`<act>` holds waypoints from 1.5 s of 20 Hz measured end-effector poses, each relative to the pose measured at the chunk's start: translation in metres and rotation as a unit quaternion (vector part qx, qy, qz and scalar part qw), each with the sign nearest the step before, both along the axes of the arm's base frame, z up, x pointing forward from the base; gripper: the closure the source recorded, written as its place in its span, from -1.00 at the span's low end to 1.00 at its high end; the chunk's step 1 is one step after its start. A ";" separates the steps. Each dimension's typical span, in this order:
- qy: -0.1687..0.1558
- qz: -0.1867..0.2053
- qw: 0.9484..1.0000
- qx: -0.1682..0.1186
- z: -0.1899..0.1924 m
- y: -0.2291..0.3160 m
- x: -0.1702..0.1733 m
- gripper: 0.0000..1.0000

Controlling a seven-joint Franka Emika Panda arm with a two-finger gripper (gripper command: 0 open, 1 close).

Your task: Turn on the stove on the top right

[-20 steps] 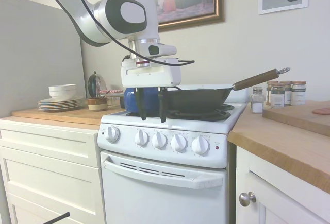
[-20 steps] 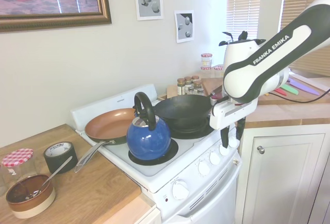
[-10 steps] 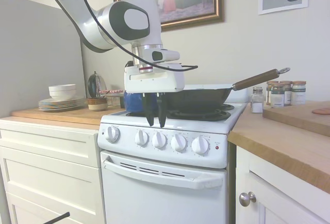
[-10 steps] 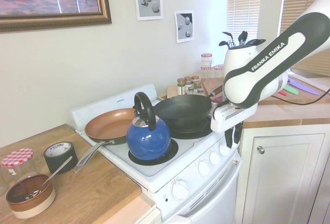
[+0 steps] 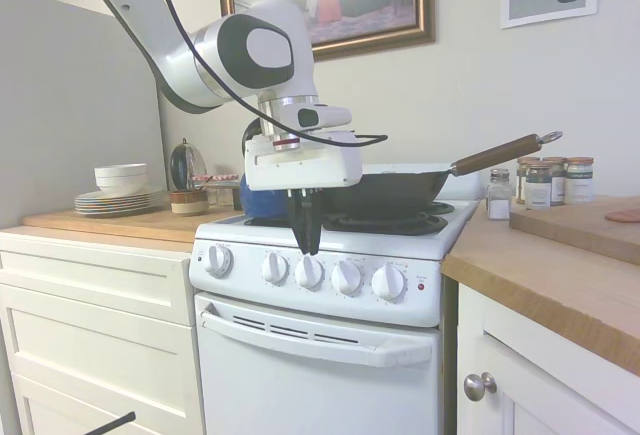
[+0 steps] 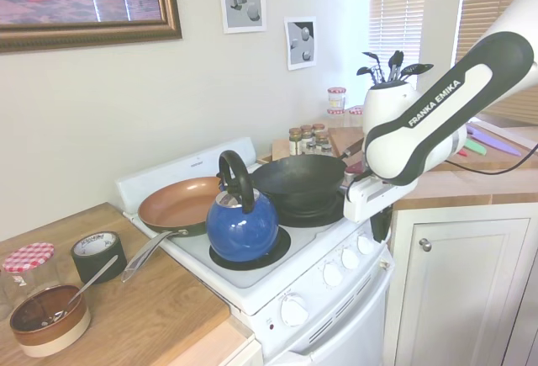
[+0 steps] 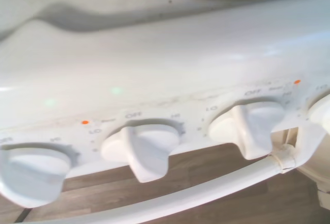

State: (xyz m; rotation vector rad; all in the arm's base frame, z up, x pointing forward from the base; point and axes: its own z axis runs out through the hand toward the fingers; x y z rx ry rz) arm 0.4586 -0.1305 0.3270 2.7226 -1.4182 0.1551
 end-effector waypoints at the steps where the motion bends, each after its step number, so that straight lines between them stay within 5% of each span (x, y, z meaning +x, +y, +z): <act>1: 0.000 -0.001 1.000 -0.002 -0.001 -0.001 0.000 1.00; 30: -0.030 0.001 0.999 -0.027 -0.021 -0.022 0.025 1.00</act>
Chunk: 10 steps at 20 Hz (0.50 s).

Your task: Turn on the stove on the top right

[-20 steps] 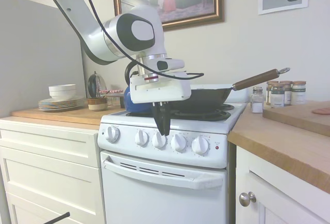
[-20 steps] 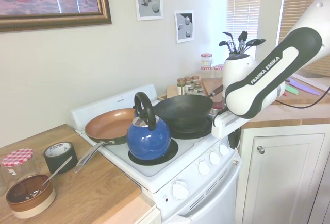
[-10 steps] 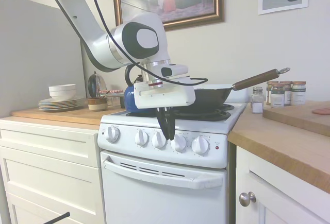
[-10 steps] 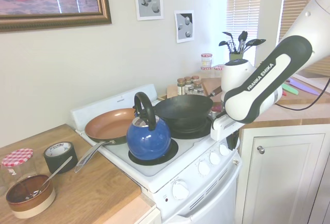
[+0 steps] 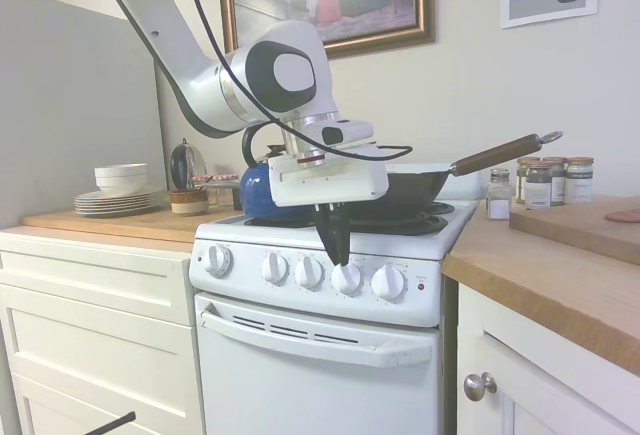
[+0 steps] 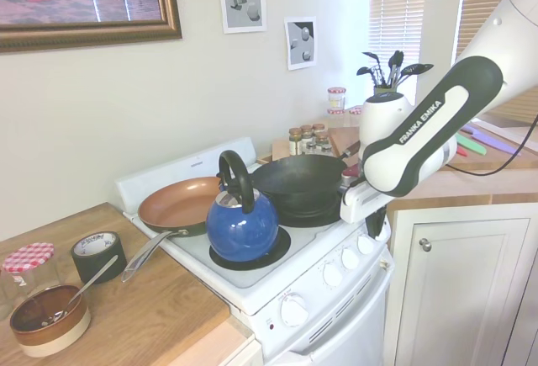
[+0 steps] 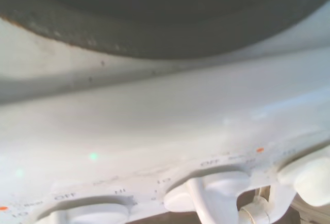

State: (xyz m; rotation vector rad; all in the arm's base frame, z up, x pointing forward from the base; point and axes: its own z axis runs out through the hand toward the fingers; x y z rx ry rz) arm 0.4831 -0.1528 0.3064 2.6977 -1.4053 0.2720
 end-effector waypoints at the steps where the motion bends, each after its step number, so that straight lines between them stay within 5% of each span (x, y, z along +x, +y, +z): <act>1: 0.000 0.001 1.000 0.000 0.000 0.000 0.000 1.00; 10: -0.008 0.009 1.000 0.003 -0.007 0.000 0.003 1.00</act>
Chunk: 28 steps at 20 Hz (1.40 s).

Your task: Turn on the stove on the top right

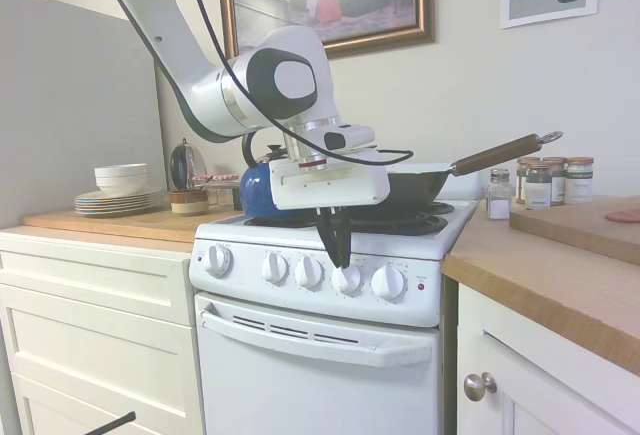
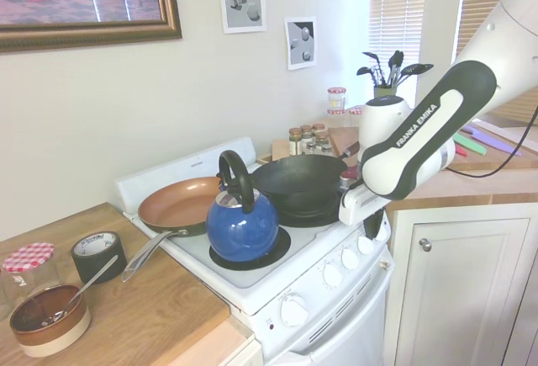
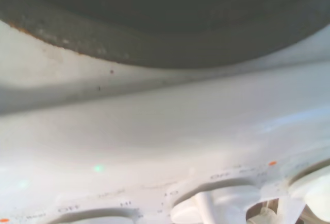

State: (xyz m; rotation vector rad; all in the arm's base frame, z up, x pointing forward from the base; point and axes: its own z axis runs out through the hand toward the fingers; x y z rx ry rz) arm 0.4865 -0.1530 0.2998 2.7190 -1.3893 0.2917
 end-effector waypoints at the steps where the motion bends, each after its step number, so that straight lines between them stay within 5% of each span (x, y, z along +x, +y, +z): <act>1: -0.001 0.000 1.000 0.000 0.000 0.000 0.000 1.00; 28: 0.004 0.013 1.000 0.002 -0.005 0.015 0.005 1.00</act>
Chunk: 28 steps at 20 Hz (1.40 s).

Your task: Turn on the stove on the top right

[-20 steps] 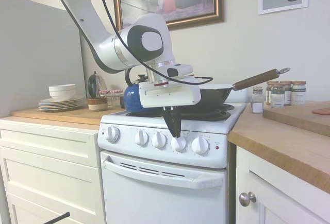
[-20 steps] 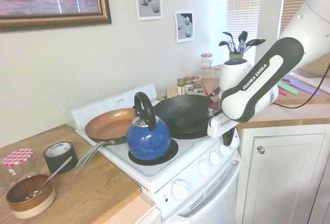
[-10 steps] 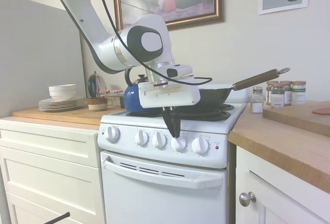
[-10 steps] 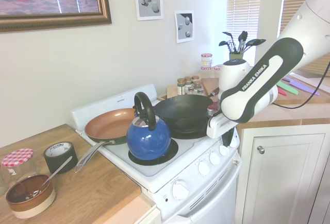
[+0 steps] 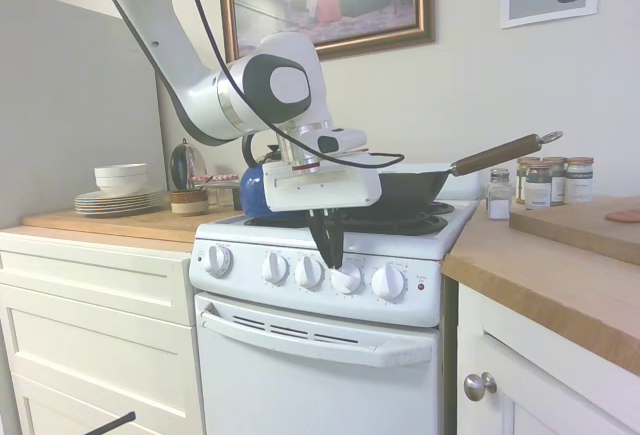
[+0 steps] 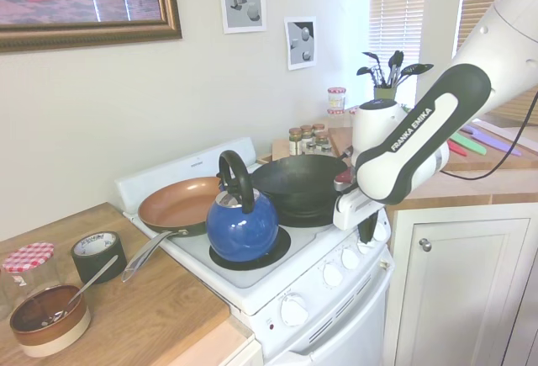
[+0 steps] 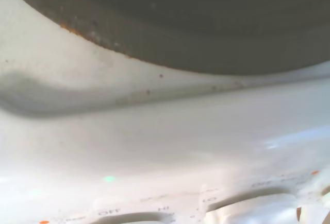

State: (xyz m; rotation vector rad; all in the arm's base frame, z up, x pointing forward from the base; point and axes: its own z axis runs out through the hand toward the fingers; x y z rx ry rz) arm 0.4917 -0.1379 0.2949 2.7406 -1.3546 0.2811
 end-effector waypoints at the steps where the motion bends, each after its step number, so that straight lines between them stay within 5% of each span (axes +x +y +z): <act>1: 0.000 -0.001 1.000 0.001 -0.001 0.000 0.000 1.00; 28: 0.008 -0.002 1.000 0.004 -0.017 0.004 0.001 1.00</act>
